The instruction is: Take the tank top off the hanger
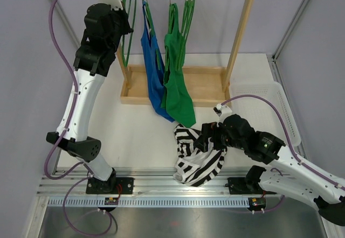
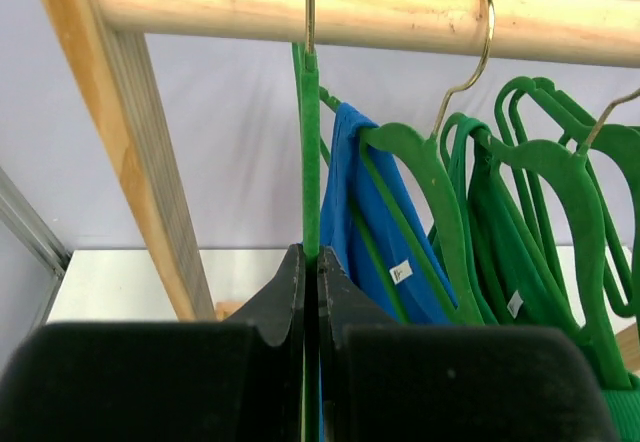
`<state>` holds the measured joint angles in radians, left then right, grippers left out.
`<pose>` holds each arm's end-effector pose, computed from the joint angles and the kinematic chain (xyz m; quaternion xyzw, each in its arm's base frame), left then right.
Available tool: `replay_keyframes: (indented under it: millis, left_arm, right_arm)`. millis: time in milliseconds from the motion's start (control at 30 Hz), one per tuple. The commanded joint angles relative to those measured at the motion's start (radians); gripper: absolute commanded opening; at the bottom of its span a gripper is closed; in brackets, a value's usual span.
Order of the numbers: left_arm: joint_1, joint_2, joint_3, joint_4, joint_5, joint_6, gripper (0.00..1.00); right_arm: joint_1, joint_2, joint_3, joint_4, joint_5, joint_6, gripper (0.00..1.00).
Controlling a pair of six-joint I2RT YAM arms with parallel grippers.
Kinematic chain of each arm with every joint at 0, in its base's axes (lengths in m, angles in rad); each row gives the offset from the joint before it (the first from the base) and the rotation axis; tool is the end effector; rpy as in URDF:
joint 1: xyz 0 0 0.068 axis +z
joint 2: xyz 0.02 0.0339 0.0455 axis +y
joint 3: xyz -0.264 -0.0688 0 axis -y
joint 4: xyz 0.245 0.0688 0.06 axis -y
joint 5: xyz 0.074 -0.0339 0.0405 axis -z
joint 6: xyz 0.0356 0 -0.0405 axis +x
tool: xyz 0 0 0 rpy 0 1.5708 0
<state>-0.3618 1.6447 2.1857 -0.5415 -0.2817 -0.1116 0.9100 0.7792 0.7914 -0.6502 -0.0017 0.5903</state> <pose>0.3091 -0.1064 0.5543 -0.0111 0.7072 -0.0676 0.7037 0.1009 0.1299 0.2967 -0.1425 0.8817 0.3071 0.3285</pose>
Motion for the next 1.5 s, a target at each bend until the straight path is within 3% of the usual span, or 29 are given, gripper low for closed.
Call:
replay_keyframes:
  millis: [0,233,433,533,567,600,633,833,967,1233,1333,1367,1467]
  left_arm:
    - [0.001,0.076,0.097,0.046,-0.028,0.038,0.0]
    - [0.001,0.164,0.151,-0.021,-0.059,0.035,0.0]
    - [0.001,0.113,0.099,-0.063,-0.068,0.01,0.03]
    - [0.001,0.043,0.059,-0.061,-0.068,-0.008,0.3]
    - [0.001,0.026,0.042,-0.066,-0.06,-0.01,0.55]
    - [0.001,0.008,0.037,-0.071,-0.057,-0.014,0.67]
    - [0.001,-0.009,0.031,-0.089,-0.053,-0.022,0.98]
    - [0.001,-0.19,-0.053,-0.221,-0.094,-0.129,0.99]
    - [0.001,-0.365,-0.231,-0.248,-0.119,-0.207,0.99]
    - [0.001,-0.692,-0.568,-0.282,-0.137,-0.306,0.99]
    - [0.001,-0.761,-0.629,-0.267,-0.09,-0.283,0.99]
    - [0.001,-0.778,-0.661,-0.265,-0.091,-0.275,0.99]
    - [0.001,-0.839,-0.722,-0.265,-0.117,-0.246,0.99]
  right_arm:
    - [0.003,-0.001,-0.006,0.072,-0.044,0.017,1.0]
    - [0.001,0.003,-0.02,0.072,-0.066,0.014,1.0]
    - [0.003,0.017,-0.018,0.087,-0.086,-0.026,0.99]
    - [0.003,0.054,-0.029,0.136,-0.098,-0.027,1.0]
    - [0.001,0.095,-0.026,0.139,-0.09,-0.027,0.99]
    - [0.001,0.119,-0.023,0.142,-0.077,-0.026,1.0]
    - [0.001,0.147,-0.012,0.141,-0.046,-0.026,0.99]
    - [0.064,0.414,0.054,0.09,0.194,0.028,0.99]
    - [0.144,0.564,0.112,0.015,0.341,0.077,0.99]
    - [0.188,0.785,0.071,0.118,0.266,0.114,0.96]
    - [0.193,0.807,0.049,0.167,0.238,0.118,0.79]
    - [0.194,0.802,0.045,0.175,0.233,0.118,0.6]
    - [0.199,0.743,0.048,0.175,0.25,0.109,0.34]
